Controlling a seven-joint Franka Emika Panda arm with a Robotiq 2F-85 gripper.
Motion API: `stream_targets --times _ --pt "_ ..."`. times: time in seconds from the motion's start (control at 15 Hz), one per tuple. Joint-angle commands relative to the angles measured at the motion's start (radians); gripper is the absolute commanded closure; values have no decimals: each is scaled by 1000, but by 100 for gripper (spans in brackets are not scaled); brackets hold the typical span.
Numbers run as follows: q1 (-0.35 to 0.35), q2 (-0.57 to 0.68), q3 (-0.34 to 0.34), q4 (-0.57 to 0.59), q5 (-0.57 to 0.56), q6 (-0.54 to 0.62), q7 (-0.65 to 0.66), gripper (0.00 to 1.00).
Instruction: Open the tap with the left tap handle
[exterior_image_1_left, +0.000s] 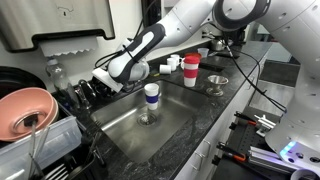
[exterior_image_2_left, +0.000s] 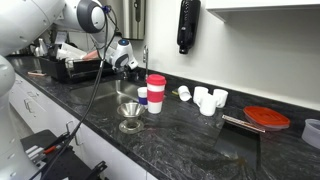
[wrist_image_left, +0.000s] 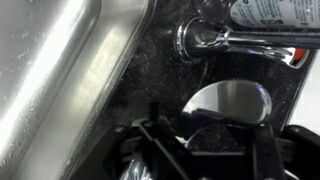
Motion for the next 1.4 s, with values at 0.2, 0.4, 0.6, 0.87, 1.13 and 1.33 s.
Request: stream_targets --times 0.2,0.4,0.6,0.87,1.13,1.33 --pt "-41 59 68 91 64 -42 -111 82" --pt "-51 67 72 96 81 -65 -127 98" --pt "-57 66 76 98 96 -78 -132 96" --pt "-64 65 83 99 115 -91 -136 96" --pt "-97 65 131 94 120 -106 -180 96" --pt "-139 61 187 76 131 -124 -251 96"
